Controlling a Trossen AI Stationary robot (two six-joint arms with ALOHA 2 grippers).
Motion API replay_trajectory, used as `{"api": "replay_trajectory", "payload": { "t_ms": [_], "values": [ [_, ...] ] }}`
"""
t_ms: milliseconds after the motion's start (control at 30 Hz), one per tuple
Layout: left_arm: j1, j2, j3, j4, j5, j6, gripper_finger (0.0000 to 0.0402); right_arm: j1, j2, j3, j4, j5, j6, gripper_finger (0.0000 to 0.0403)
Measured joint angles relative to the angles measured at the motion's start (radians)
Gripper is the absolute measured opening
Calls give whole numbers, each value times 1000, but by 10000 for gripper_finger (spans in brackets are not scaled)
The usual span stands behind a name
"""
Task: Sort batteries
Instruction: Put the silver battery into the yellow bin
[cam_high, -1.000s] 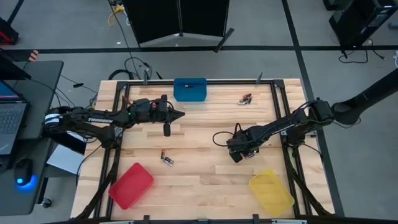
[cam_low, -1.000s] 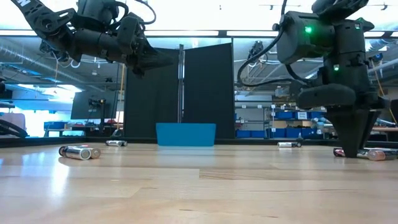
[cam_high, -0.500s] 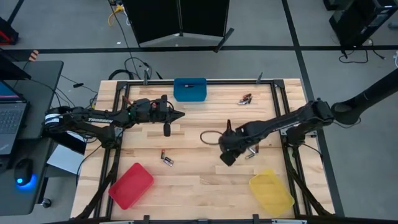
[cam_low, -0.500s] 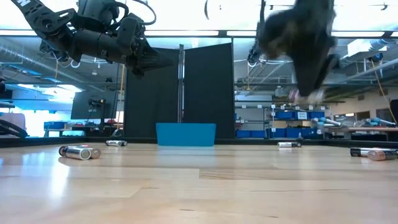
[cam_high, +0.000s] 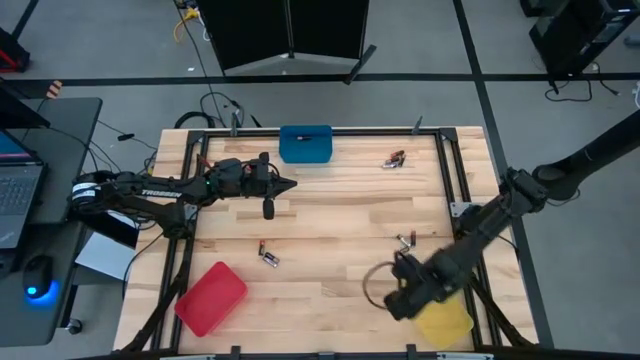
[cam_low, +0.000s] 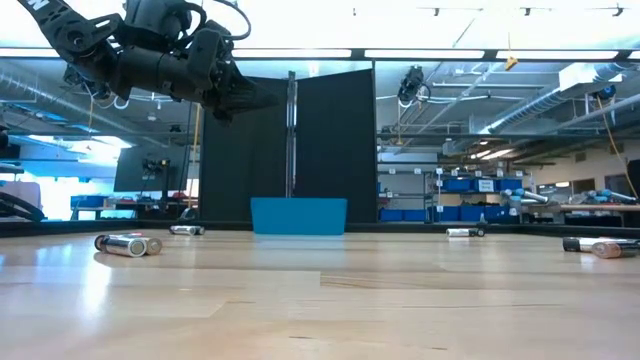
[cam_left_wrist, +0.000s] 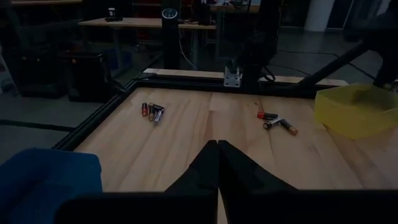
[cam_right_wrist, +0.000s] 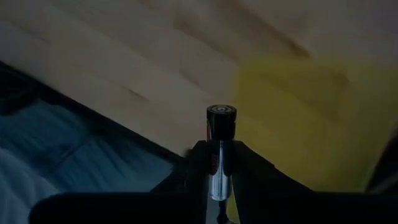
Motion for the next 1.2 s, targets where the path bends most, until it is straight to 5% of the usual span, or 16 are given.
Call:
{"api": "replay_trajectory", "payload": {
  "t_ms": [333,633,1200],
  "values": [
    [0,0,0,0,0,-4,10,98,0,-184,30,0,162,57],
    [0,0,0,-7,0,-8,10,107,0,-392,286,25,159,57],
    [0,0,0,-8,0,-14,10,124,-1,-519,394,29,132,82]
  ]
}}
